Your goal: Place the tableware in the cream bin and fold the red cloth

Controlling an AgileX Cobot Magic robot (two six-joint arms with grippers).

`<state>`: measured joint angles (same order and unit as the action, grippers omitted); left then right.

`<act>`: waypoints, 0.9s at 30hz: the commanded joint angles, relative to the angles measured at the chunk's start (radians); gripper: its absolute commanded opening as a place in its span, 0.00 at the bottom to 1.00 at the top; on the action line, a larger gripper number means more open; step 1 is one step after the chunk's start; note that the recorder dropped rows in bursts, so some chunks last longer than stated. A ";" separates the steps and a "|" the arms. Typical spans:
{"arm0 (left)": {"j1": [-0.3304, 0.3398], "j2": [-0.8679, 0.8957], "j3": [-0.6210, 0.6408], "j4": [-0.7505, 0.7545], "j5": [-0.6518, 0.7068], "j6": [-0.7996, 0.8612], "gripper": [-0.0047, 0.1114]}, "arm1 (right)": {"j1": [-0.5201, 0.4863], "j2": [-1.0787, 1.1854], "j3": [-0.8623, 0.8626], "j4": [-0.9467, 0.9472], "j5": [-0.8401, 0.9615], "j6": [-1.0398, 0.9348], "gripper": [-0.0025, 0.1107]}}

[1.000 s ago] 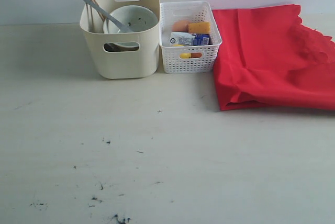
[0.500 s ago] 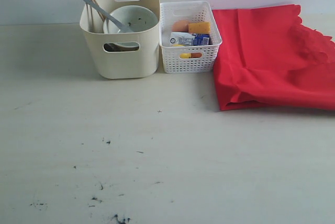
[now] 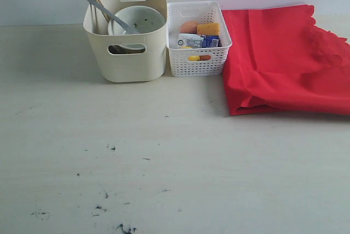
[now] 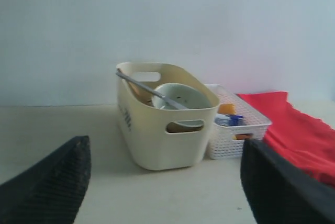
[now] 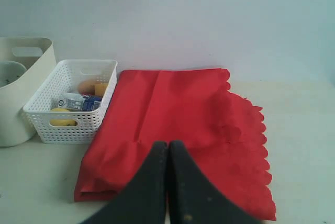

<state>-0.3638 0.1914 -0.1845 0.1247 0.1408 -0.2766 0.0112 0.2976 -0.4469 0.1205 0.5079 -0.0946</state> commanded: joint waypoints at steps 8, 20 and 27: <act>0.312 -0.142 0.131 -0.032 -0.008 0.005 0.69 | 0.000 -0.003 0.002 0.003 -0.010 -0.007 0.02; 0.386 -0.191 0.185 -0.038 0.165 0.016 0.69 | 0.000 -0.003 0.002 0.003 -0.010 -0.008 0.02; 0.386 -0.191 0.185 -0.034 0.214 0.124 0.69 | 0.000 -0.003 0.002 0.003 -0.010 -0.008 0.02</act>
<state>0.0184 0.0055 -0.0022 0.0955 0.3466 -0.1756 0.0112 0.2976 -0.4469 0.1212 0.5079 -0.0946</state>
